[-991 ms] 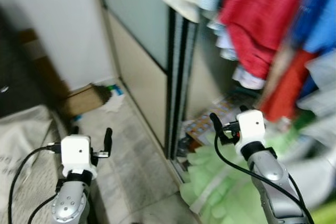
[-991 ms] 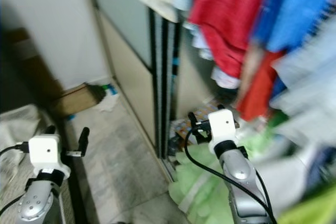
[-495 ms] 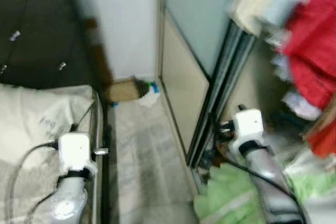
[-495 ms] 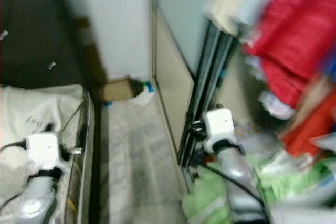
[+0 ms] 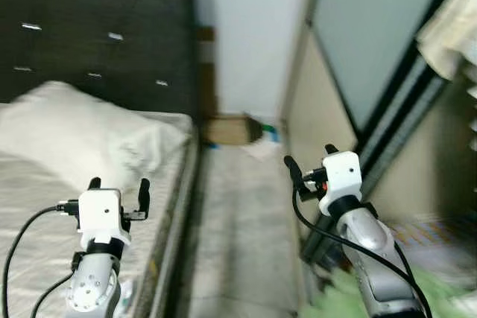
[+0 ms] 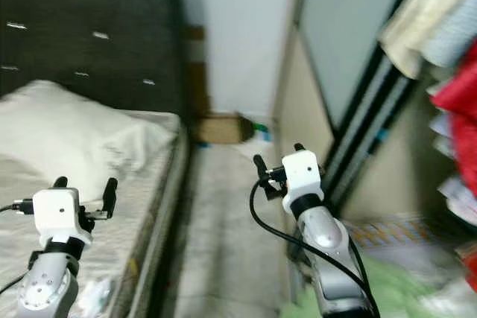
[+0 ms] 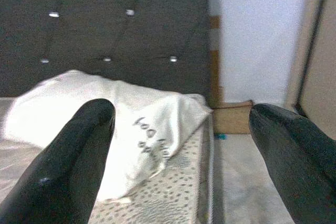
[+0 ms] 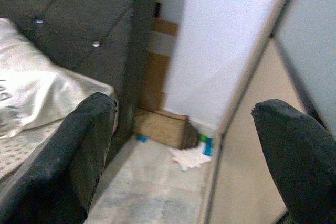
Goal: Clean up the room
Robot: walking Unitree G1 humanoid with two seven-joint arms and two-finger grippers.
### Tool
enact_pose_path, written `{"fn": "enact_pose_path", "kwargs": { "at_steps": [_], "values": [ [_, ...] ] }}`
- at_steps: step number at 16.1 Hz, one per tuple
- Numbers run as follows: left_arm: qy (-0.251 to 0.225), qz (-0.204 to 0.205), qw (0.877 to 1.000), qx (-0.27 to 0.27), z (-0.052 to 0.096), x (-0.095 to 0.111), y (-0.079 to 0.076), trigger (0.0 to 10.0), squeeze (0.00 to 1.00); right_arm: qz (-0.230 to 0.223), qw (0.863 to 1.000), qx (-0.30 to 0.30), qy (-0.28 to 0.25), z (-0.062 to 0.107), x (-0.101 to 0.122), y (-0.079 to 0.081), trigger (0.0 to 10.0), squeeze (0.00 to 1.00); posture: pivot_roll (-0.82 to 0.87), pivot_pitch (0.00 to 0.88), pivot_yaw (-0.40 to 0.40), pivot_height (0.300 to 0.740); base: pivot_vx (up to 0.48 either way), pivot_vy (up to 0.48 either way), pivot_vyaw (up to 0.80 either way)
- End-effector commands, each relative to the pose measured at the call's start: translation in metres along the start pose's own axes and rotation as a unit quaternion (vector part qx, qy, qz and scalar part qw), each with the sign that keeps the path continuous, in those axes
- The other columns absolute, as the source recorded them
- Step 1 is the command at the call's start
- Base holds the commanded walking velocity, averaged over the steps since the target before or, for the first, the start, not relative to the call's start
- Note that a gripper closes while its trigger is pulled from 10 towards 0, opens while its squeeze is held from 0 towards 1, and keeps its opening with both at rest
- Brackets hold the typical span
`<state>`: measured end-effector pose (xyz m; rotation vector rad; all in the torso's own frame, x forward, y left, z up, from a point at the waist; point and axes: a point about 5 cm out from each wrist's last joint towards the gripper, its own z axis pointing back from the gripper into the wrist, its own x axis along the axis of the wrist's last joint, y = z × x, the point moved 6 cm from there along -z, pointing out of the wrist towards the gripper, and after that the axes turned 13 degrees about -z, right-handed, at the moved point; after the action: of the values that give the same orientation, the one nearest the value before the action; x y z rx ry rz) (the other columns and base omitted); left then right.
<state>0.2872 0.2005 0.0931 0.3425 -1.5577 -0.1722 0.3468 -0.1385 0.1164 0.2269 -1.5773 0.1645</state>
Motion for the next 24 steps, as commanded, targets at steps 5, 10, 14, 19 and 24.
{"fn": "enact_pose_path", "kwargs": {
  "at_steps": [5, 10, 14, 19, 24],
  "values": [
    [-0.005, -0.002, 1.000, -0.014, -0.0009, 0.0029, -0.0064, 10.0, 0.00, -0.004, 1.000, -0.005, 0.002, 0.0000, -0.0009, -0.0040, 10.0, 0.00, 0.03, 0.033, -0.055, 0.740, 0.000, 0.000, 0.68],
    [-0.003, 0.000, 1.000, -0.012, -0.0003, 0.0027, -0.0063, 10.0, 0.00, -0.004, 1.000, -0.003, 0.002, 0.0000, -0.0006, -0.0043, 10.0, 0.00, 0.03, 0.036, -0.056, 0.740, 0.000, 0.000, 0.80],
    [-0.004, -0.001, 1.000, -0.016, -0.0010, 0.0031, -0.0077, 10.0, 0.00, -0.004, 1.000, -0.002, 0.002, -0.0007, -0.0008, -0.0042, 10.0, 0.00, 0.04, 0.032, -0.055, 0.740, 0.000, 0.000, 0.80],
    [-0.006, -0.005, 1.000, -0.015, -0.0047, 0.0052, -0.0071, 10.0, 0.00, -0.001, 1.000, 0.009, 0.001, -0.0049, -0.0005, -0.0011, 10.0, 0.00, 0.05, 0.033, -0.048, 0.740, 0.000, 0.000, 0.80],
    [-0.007, -0.001, 1.000, -0.022, -0.0038, 0.0050, -0.0108, 10.0, 0.00, -0.009, 1.000, 0.005, -0.005, -0.0064, 0.0011, 0.0016, 10.0, 0.00, 0.05, 0.019, -0.044, 0.740, 0.000, 0.000, 0.80]
  ]
}}
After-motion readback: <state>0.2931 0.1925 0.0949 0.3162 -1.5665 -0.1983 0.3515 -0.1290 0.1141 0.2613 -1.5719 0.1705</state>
